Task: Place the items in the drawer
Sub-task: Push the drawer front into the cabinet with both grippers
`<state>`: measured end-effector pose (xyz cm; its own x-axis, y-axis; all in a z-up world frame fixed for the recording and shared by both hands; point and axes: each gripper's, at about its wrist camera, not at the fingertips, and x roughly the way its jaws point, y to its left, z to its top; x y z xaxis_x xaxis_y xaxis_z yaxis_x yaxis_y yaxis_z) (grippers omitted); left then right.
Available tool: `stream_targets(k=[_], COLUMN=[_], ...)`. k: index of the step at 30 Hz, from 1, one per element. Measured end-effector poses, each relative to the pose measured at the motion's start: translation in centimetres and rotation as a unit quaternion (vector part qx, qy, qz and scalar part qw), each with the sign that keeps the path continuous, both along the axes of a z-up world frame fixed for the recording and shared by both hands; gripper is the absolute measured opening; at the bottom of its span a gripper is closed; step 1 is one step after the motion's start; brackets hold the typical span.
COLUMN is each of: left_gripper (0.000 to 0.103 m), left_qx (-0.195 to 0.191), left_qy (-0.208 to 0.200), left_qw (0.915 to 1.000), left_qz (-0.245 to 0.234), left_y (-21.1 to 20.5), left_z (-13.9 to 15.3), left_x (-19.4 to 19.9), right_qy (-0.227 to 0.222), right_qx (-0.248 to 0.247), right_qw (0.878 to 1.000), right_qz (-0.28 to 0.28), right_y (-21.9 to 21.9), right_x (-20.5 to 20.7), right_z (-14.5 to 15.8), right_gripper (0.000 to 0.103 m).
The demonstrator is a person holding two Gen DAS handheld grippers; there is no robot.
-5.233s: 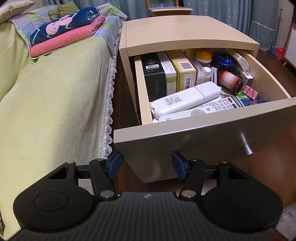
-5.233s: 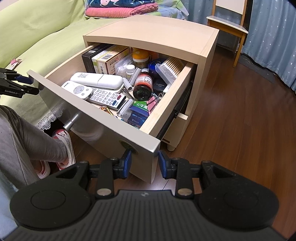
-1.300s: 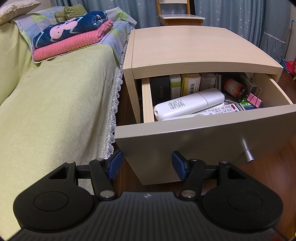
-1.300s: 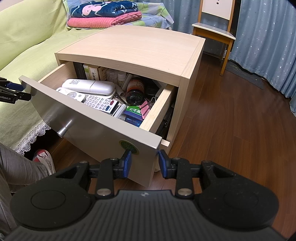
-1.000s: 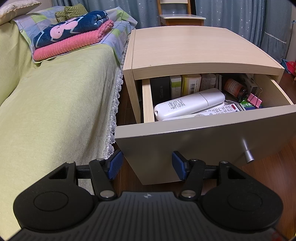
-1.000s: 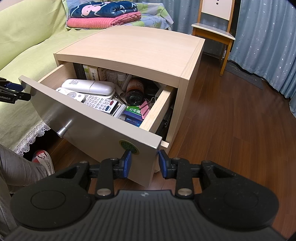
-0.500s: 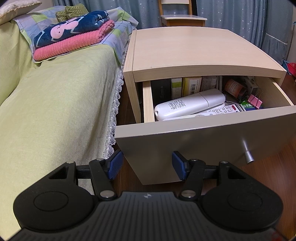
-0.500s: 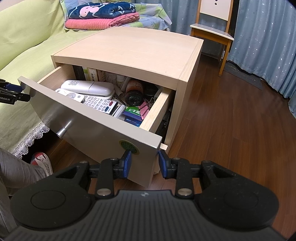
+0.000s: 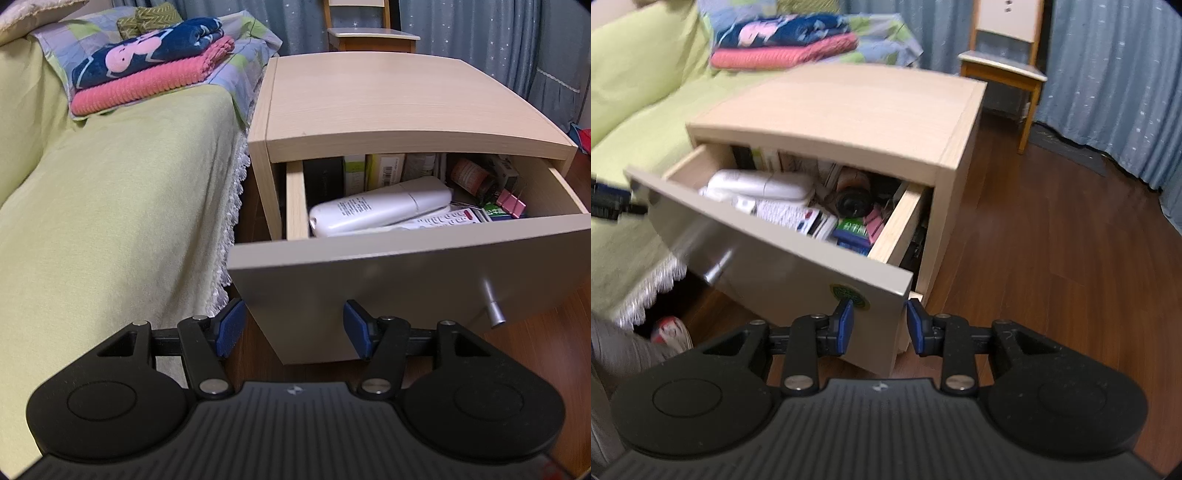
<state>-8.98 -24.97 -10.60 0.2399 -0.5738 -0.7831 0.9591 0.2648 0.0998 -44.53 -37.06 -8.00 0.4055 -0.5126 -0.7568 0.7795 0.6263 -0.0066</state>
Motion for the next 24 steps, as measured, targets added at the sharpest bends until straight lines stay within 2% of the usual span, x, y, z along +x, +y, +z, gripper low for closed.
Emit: stream_targets(k=[2,5,8,10,17,21,24], left_gripper=[0.062,0.066,0.066,0.066,0.066,0.066,0.066], left_qx=[0.009,0.021,0.025,0.021,-0.019,-0.039,-0.034], left_qy=[0.001,0.009,0.028,0.033,0.006,0.012,0.009], left_qw=[0.9999,0.9993,0.9987,0.9988,0.9998,0.9992,0.9993], left_qz=[0.011,0.03,0.034,0.028,-0.001,0.006,0.013], left_y=[0.6,1.6,1.5,0.9,-0.5,-0.6,-0.9], left_z=[0.0,-0.1,0.0,0.1,0.4,-0.6,-1.8], left_x=[-0.5,-1.7,-3.6,-5.1,-8.3,-8.5,-8.5], right_qy=[-0.008,-0.02,-0.045,-0.064,-0.107,-0.107,-0.098], right_qx=[-0.001,-0.002,0.022,0.04,0.012,0.001,0.004], right_qw=[1.0,0.998,0.997,0.996,0.993,0.992,0.993], right_qz=[-0.023,-0.057,-0.056,-0.048,-0.047,-0.062,-0.072], right_y=[0.9,2.4,3.7,4.7,5.9,6.4,6.6], right_x=[-0.5,-1.1,0.1,1.6,6.8,7.6,8.0], right_z=[0.3,0.7,-0.1,-0.8,-1.9,-3.2,-4.4], right_gripper=[0.03,0.04,0.04,0.04,0.039,0.039,0.039])
